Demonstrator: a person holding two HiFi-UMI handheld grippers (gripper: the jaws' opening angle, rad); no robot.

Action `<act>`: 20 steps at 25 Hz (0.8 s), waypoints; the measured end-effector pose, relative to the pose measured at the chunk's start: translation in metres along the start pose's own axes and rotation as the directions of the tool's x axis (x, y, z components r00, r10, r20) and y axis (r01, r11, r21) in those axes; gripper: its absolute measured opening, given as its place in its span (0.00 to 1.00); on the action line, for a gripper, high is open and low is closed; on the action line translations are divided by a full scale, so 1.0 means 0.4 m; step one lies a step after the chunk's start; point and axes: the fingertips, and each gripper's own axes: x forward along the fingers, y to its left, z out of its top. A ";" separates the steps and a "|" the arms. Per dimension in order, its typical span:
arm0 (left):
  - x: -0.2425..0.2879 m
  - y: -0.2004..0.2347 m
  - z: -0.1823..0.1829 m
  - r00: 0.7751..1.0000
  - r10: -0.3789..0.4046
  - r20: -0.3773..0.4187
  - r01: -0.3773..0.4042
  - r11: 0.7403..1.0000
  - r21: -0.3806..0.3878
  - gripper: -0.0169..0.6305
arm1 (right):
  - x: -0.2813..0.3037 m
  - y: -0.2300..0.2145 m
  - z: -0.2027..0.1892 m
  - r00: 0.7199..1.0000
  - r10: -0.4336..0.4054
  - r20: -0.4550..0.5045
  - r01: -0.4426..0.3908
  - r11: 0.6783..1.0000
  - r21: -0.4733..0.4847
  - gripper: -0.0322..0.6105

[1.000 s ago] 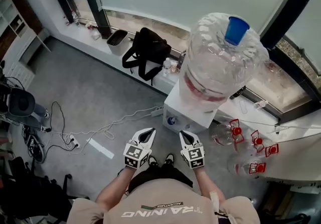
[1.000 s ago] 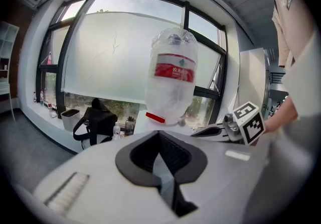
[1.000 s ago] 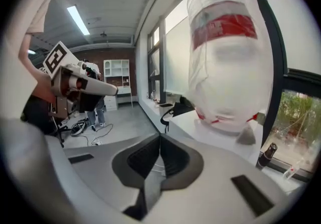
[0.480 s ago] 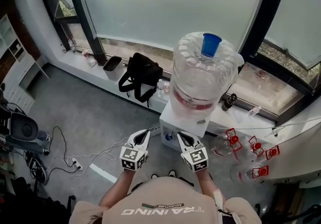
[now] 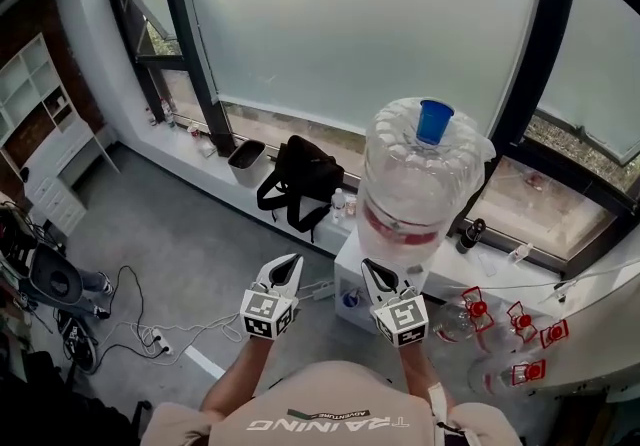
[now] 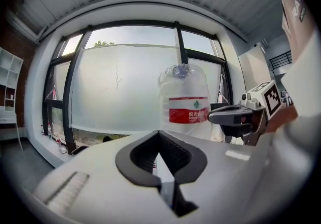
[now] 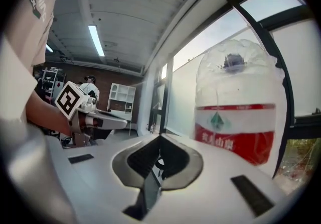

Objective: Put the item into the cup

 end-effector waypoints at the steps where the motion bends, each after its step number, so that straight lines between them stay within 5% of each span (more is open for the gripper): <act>1: -0.001 0.003 0.007 1.000 0.001 0.004 -0.001 1.000 0.010 0.04 | 0.001 -0.002 0.008 1.000 0.000 0.010 0.000 1.000 0.005 0.07; 20: -0.078 -0.021 -0.008 1.000 0.003 -0.004 -0.003 1.000 -0.019 0.04 | -0.024 0.048 -0.006 0.999 0.007 -0.037 -0.006 0.999 0.035 0.07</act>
